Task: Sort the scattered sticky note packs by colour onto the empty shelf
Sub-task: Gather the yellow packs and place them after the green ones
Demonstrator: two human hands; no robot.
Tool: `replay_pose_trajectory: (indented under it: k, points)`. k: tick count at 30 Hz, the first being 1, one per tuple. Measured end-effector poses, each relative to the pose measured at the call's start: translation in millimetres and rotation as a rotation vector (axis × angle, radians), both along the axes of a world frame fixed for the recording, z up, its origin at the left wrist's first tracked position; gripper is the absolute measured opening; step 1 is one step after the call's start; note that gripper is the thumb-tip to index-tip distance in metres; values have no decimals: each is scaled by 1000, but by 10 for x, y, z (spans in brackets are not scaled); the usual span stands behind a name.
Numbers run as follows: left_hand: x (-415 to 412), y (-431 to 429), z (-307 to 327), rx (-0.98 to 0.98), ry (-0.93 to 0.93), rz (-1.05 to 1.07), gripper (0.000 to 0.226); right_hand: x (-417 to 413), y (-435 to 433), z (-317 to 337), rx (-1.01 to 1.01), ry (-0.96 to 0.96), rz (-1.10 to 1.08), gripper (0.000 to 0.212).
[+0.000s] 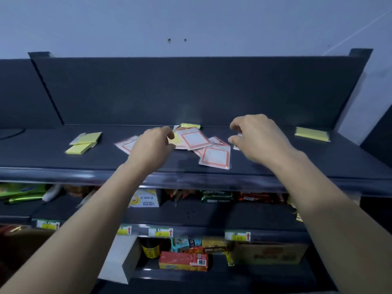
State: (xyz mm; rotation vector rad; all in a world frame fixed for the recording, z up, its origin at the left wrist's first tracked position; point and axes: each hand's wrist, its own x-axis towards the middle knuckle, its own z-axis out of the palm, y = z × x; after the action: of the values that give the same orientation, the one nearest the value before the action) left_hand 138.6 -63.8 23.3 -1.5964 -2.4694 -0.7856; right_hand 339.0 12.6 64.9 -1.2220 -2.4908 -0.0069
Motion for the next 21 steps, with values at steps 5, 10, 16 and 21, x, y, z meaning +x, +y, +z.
replay_pose_trajectory:
  k: [5, 10, 16, 21]
  points:
    - [-733, 620, -114, -56, -64, 4, 22, -625, 425, 3, -6, -21, -26, 23]
    - [-1268, 1161, -226, -140, -128, -30, 23, -1120, 770, -52, -20, -9, -49, 21]
    - [-1571, 1618, -376, -488, -282, -156, 30, -1386, 1087, -175, -102, -23, -94, 21]
    - [-1692, 1771, -412, -593, -327, -238, 45, -1467, 1283, -220, -138, -23, -102, 22]
